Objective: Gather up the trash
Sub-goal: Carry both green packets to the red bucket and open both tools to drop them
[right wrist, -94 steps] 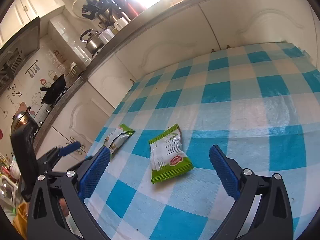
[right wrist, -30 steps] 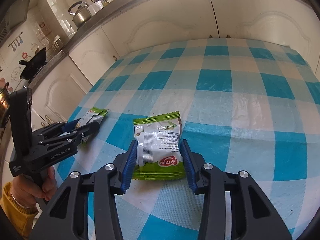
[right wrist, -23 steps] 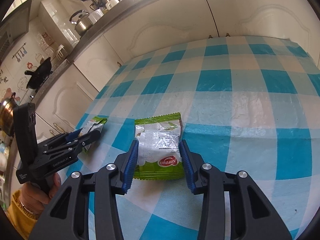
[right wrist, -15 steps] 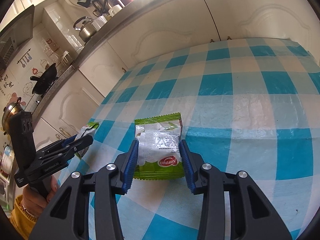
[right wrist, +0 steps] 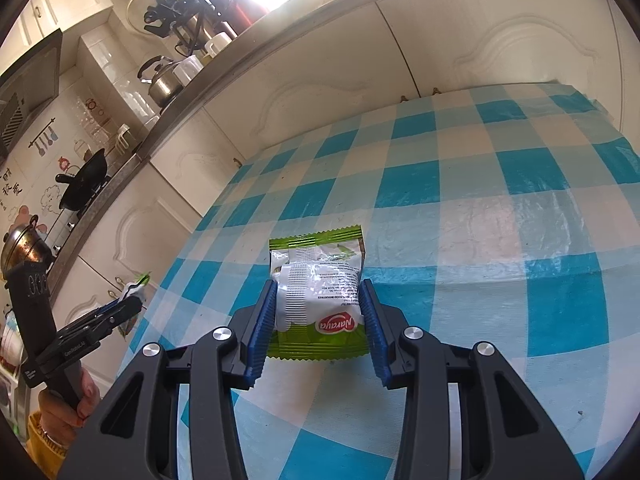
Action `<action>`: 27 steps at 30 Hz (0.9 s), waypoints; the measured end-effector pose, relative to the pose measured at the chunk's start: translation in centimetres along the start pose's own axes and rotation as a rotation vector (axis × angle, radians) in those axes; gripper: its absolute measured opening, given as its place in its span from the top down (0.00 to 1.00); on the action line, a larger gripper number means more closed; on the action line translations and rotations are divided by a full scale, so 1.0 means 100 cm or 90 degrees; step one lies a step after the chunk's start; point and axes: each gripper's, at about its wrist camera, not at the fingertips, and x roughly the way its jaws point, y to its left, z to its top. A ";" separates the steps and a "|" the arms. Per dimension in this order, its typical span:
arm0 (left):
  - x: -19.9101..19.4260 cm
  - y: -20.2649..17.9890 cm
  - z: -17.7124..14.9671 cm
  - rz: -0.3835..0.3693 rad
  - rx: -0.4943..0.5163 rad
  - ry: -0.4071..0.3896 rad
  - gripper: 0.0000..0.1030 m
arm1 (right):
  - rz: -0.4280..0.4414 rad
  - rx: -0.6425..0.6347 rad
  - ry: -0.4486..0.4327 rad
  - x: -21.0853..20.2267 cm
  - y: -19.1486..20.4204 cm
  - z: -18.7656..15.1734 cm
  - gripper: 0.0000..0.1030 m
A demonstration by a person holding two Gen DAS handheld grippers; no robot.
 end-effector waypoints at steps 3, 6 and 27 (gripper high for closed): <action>-0.007 0.014 -0.003 0.014 -0.012 -0.003 0.56 | -0.011 0.001 -0.005 -0.001 0.001 0.000 0.58; -0.012 0.030 -0.008 0.028 -0.028 -0.004 0.56 | -0.029 -0.003 -0.015 -0.004 0.003 -0.001 0.58; -0.035 0.127 -0.041 0.148 -0.097 0.011 0.56 | -0.022 -0.067 0.017 0.012 0.080 -0.006 0.58</action>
